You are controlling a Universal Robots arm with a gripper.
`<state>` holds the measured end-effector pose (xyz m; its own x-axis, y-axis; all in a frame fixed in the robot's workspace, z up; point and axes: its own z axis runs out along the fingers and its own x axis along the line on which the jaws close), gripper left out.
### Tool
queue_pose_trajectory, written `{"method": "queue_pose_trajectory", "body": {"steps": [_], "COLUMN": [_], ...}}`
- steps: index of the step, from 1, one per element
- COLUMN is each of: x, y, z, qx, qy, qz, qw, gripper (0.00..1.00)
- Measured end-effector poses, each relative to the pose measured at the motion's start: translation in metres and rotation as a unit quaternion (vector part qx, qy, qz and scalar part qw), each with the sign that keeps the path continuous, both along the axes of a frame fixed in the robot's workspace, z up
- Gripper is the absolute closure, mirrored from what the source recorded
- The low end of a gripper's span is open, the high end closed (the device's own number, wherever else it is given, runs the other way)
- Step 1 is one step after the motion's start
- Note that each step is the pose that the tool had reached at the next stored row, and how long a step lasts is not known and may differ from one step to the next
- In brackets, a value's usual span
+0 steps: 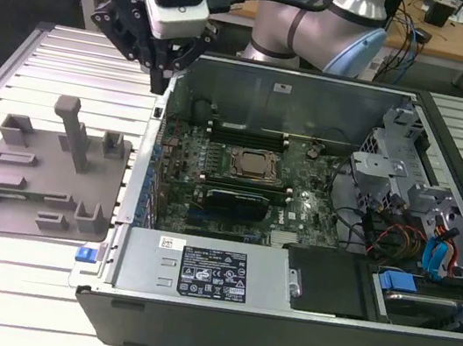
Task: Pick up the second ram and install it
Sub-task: 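Reach for the second ram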
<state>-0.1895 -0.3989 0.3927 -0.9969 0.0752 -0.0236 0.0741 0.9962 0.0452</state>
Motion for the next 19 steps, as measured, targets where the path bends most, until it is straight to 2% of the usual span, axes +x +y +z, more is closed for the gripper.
{"method": "queue_pose_trajectory", "body": {"steps": [3, 15, 19], "x": [-0.013, -0.043, -0.059], "y": [0.0, 0.0, 0.0], "z": [-0.0002, -0.0007, -0.0012], "qx": [0.0, 0.0, 0.0], "qy": [0.0, 0.0, 0.0], "qz": [0.0, 0.0, 0.0], "qw": [1.0, 1.0, 1.0], "gripper": [0.92, 0.92, 0.92]}}
